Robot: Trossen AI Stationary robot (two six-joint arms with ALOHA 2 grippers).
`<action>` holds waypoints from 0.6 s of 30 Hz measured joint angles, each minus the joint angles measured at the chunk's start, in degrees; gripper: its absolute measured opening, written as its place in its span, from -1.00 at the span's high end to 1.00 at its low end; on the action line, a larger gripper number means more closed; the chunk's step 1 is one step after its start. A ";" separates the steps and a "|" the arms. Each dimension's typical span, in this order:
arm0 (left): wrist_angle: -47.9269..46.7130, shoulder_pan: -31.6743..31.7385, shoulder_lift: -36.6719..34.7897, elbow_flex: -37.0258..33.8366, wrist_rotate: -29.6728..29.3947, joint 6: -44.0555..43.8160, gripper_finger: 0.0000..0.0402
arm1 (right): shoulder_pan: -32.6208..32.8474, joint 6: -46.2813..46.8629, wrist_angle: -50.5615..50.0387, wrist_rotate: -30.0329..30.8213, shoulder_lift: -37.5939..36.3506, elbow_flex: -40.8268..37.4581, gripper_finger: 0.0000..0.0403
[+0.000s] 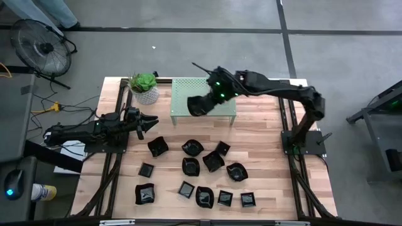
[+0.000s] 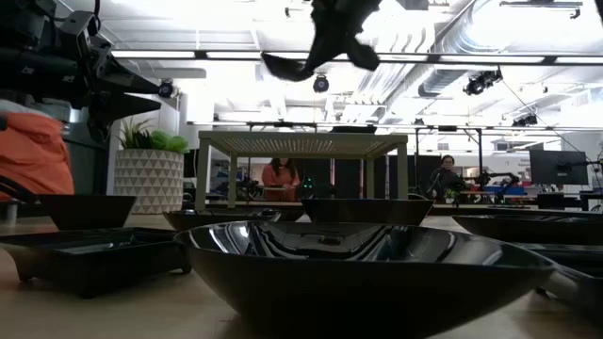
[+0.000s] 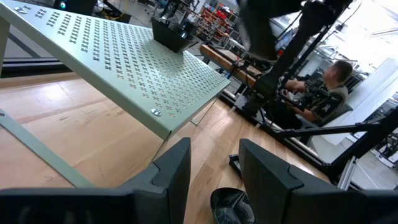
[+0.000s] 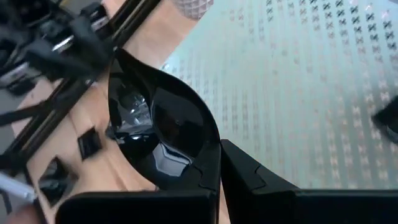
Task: Pick & Place Mini shaped plates
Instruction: Put the leaf shaped plate on the shelf
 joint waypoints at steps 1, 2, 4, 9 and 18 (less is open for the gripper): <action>0.00 0.02 0.00 0.01 0.02 0.00 0.33 | -0.54 0.29 -0.01 -0.37 1.23 1.15 1.00; 0.00 0.01 -0.01 0.01 0.02 0.02 0.33 | -1.10 0.53 0.06 -0.85 2.29 2.10 1.00; 0.00 0.00 -0.02 0.02 0.02 0.02 0.33 | -2.13 1.67 0.02 -1.35 4.37 3.59 1.00; 0.00 0.01 -0.02 0.01 0.02 0.00 0.33 | -4.50 5.59 -0.07 -2.04 7.34 4.53 1.00; 0.00 0.01 -0.01 0.01 0.02 0.00 0.34 | -6.35 11.10 -2.17 -3.28 8.50 0.40 1.00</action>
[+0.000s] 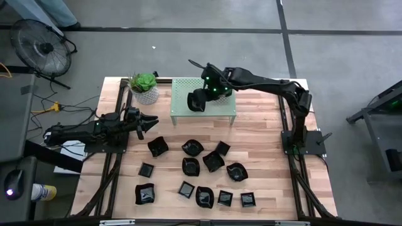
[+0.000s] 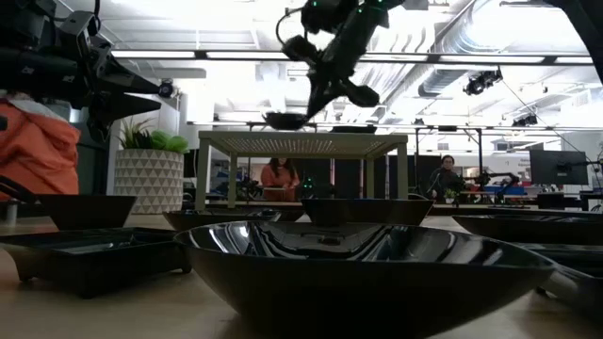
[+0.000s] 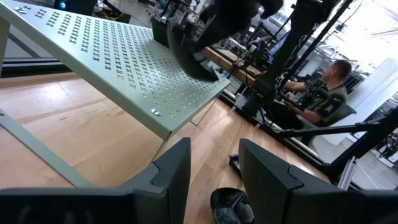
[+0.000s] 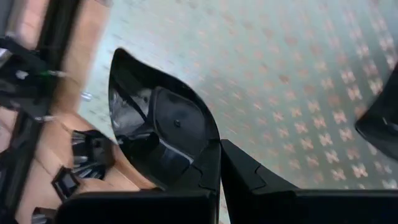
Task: Pick & Place Mini shaped plates
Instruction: Put the leaf shaped plate on the shelf
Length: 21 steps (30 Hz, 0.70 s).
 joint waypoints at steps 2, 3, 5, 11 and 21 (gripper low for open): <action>0.00 -0.01 -0.01 -0.01 0.00 0.01 0.34 | -0.24 0.15 -0.90 0.12 0.00 -0.94 1.00; 0.00 0.01 -0.01 -0.01 0.00 0.00 0.34 | -0.33 0.18 -0.66 0.39 0.00 -1.34 1.00; 0.00 -0.01 0.01 -0.01 0.00 0.00 0.33 | -0.38 0.14 -0.35 0.79 0.00 -1.61 1.00; 0.00 0.00 -0.01 -0.01 0.00 0.00 0.34 | -0.41 -0.20 0.27 1.50 -0.02 -1.62 1.00; 0.00 0.01 -0.01 -0.01 0.00 0.01 0.33 | -0.46 -0.44 0.31 2.78 -0.04 -1.66 1.00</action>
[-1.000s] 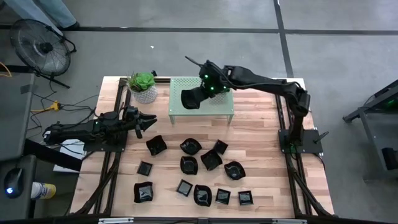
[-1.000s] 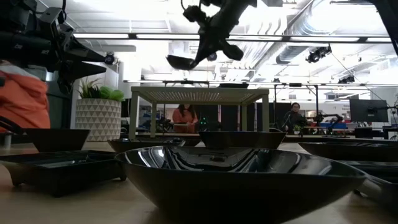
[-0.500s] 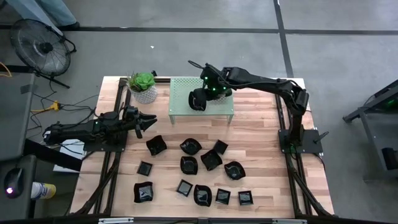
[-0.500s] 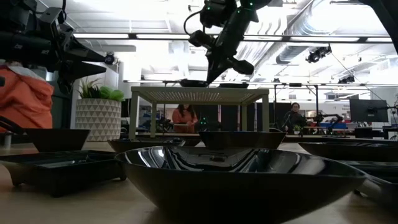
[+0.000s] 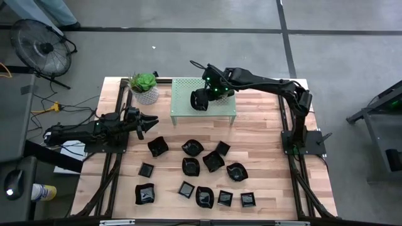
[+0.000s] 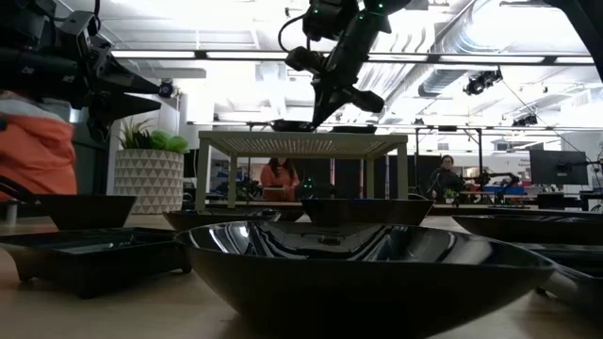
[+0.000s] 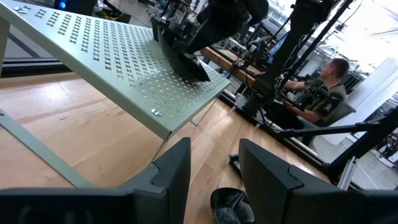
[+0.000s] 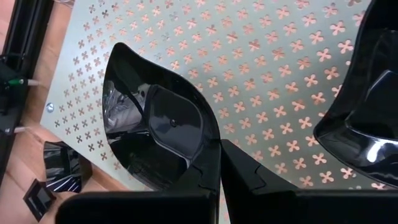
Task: Pick & Place Mini shaped plates
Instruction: Put the leaf shaped plate on the shelf
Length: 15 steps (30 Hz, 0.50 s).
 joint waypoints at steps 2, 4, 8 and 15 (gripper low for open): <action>0.00 0.00 -0.01 0.01 0.00 0.01 0.33 | -0.17 0.03 -0.02 -0.24 -0.02 0.00 1.00; 0.00 -0.02 -0.01 0.02 -0.01 0.00 0.34 | -0.30 0.05 0.00 -0.32 -0.04 0.00 1.00; 0.00 0.00 -0.01 0.00 0.00 0.00 0.34 | -0.34 0.09 -0.04 -0.42 -0.04 0.00 0.94; 0.00 0.00 0.00 0.00 0.00 0.00 0.34 | -0.60 0.10 -0.08 -0.54 -0.04 0.00 0.74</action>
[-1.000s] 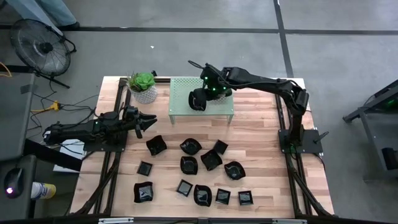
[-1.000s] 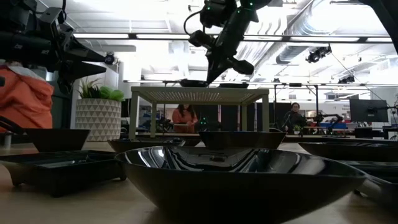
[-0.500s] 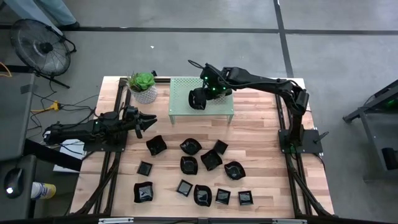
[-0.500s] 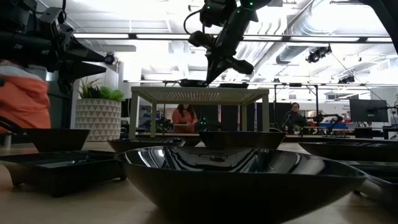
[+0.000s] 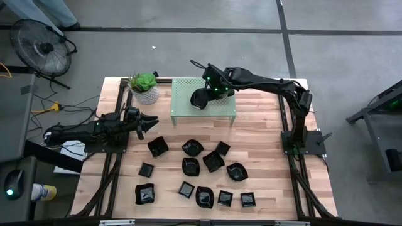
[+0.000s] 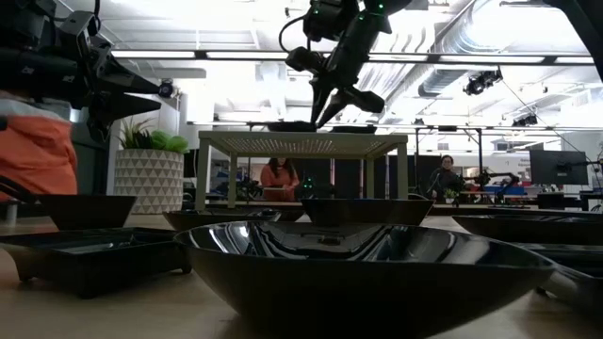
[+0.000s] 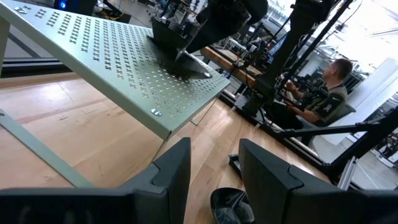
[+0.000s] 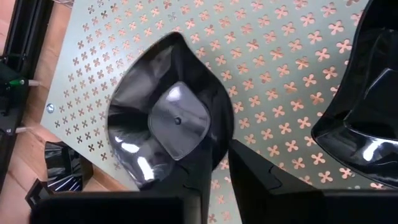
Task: Pick & Place Mini shaped plates
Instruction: Put the leaf shaped plate on the shelf, then stack the leaf shaped plate on top of the leaf shaped plate on the shelf
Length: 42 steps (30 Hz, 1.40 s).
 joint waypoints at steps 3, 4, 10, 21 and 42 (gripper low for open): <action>0.00 -0.02 0.00 0.00 0.00 0.00 0.33 | -0.46 -0.09 -0.07 -1.29 -0.36 -0.02 0.67; 0.00 -0.01 -0.01 0.00 -0.01 0.01 0.33 | -0.46 -0.23 -0.07 -1.31 -0.72 -0.02 0.65; 0.00 0.00 -0.01 0.02 0.00 0.01 0.34 | -0.81 -2.30 -0.89 -1.16 -4.23 -0.02 0.61; 0.00 -0.02 0.00 0.01 0.00 0.00 0.34 | 1.82 -10.06 -18.54 3.64 -14.95 -0.02 0.61; 0.00 -0.01 -0.01 0.01 0.00 0.01 0.33 | 22.26 -4.33 -27.12 16.69 -28.77 -16.55 0.61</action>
